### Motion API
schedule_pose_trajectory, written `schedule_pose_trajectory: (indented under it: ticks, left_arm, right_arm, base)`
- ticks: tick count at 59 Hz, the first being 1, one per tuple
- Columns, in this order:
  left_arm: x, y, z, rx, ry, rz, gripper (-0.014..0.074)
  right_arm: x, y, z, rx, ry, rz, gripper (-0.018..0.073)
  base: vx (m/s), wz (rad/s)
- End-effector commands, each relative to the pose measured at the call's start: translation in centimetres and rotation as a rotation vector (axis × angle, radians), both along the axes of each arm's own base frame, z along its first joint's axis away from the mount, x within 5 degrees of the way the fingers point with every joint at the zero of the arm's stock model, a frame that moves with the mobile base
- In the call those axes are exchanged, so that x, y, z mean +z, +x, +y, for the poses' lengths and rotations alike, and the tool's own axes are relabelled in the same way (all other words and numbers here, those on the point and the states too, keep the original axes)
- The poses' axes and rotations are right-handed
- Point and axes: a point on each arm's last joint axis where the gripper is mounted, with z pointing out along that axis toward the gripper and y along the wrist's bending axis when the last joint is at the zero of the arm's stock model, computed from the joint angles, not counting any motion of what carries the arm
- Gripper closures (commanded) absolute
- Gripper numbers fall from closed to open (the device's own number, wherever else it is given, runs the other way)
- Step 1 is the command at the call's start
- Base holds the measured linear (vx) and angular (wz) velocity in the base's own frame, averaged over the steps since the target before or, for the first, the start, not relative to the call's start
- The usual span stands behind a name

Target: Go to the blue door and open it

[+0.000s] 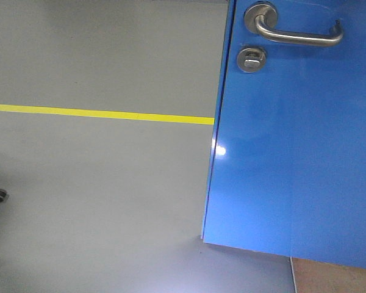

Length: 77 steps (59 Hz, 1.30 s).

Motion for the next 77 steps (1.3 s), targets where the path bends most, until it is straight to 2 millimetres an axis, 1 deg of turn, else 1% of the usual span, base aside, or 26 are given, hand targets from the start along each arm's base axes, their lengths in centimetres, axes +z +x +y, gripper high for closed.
schedule_pose_trajectory:
  ticks: [1, 22, 28, 34, 37, 41, 46, 47, 50, 51, 52, 53, 57, 58, 59, 61, 68, 73, 77]
  left_arm:
    - [0.7, 0.1, 0.0, -0.005, -0.007, -0.091, 0.0526]
    - [0.7, 0.1, 0.0, -0.005, -0.007, -0.091, 0.0526]
    - [0.7, 0.1, 0.0, -0.005, -0.007, -0.091, 0.0526]
    - [0.7, 0.1, 0.0, -0.005, -0.007, -0.091, 0.0526]
    - [0.7, 0.1, 0.0, -0.005, -0.007, -0.091, 0.0526]
    - [0.7, 0.1, 0.0, -0.005, -0.007, -0.091, 0.0526]
    - [0.7, 0.1, 0.0, -0.005, -0.007, -0.091, 0.0526]
    - [0.7, 0.1, 0.0, -0.005, -0.007, -0.091, 0.0526]
    - [0.7, 0.1, 0.0, -0.005, -0.007, -0.091, 0.0526]
    - [0.7, 0.1, 0.0, -0.005, -0.007, -0.091, 0.0526]
    - [0.7, 0.1, 0.0, -0.005, -0.007, -0.091, 0.0526]
    - [0.7, 0.1, 0.0, -0.005, -0.007, -0.091, 0.0526]
    - [0.7, 0.1, 0.0, -0.005, -0.007, -0.091, 0.0526]
    - [0.7, 0.1, 0.0, -0.005, -0.007, -0.091, 0.0526]
    - [0.7, 0.1, 0.0, -0.005, -0.007, -0.091, 0.0526]
    - [0.7, 0.1, 0.0, -0.005, -0.007, -0.091, 0.0526]
    - [0.7, 0.1, 0.0, -0.005, -0.007, -0.091, 0.0526]
    - [0.7, 0.1, 0.0, -0.005, -0.007, -0.091, 0.0526]
    - [0.7, 0.1, 0.0, -0.005, -0.007, -0.091, 0.0526]
  right_arm:
    - [2.3, -1.1, 0.1, -0.013, 0.024, -0.082, 0.0557]
    - [2.3, -1.0, 0.1, -0.018, 0.019, -0.082, 0.0557]
    - [2.7, -1.8, 0.2, -0.022, -0.027, -0.095, 0.0557]
    - [3.2, -3.0, 0.1, -0.064, -0.196, -0.111, 0.0557]
    - [3.4, -4.0, 0.1, -0.081, -0.306, -0.117, 0.0557]
    - [3.0, -5.1, 0.0, -0.102, -0.447, -0.106, 0.0557]
    - [2.4, -7.3, -0.1, -0.127, -0.618, -0.09, 0.0557]
    - [2.0, -7.7, -0.2, -0.13, -0.659, -0.074, 0.0557]
    - [1.6, -9.3, -0.2, -0.143, -0.739, -0.064, 0.0557]
    - [1.0, -9.7, -0.2, -0.146, -0.775, -0.045, 0.0557]
    - [0.9, -10.4, -0.2, -0.154, -0.802, -0.048, 0.0557]
    - [0.4, -10.6, -0.3, -0.154, -0.825, -0.033, 0.0557]
    - [-0.9, -13.2, -0.2, -0.174, -0.938, -0.011, 0.0557]
    - [-1.6, -13.7, -0.3, -0.175, -0.976, 0.01, 0.0557]
    - [-1.9, -14.5, -0.3, -0.186, -1.004, 0.007, 0.0557]
    - [-2.7, -15.4, -0.4, -0.2, -1.058, 0.018, 0.0557]
    - [-6.7, -19.0, -1.3, -0.274, -1.353, 0.057, 0.0557]
    - [-9.3, -21.2, -1.7, -0.33, -1.56, 0.033, 0.0557]
    - [-11.2, -22.4, -1.6, -0.363, -1.672, -0.014, 0.0557]
  base:
    - [0.03, -0.01]
    - [0.01, 0.0]
    - [0.0, 0.0]
    - [0.0, 0.0]
    - [0.0, 0.0]
    - [0.0, 0.0]
    - [0.0, 0.0]
    - [0.0, 0.0]
    - [0.0, 0.0]
    - [0.0, 0.0]
    - [0.0, 0.0]
    - [0.0, 0.0]
    - [0.0, 0.0]
    - [0.0, 0.0]
    - [0.0, 0.0]
    - [0.0, 0.0]
    - [0.0, 0.0]
    - [0.0, 0.0]
    - [0.0, 0.0]
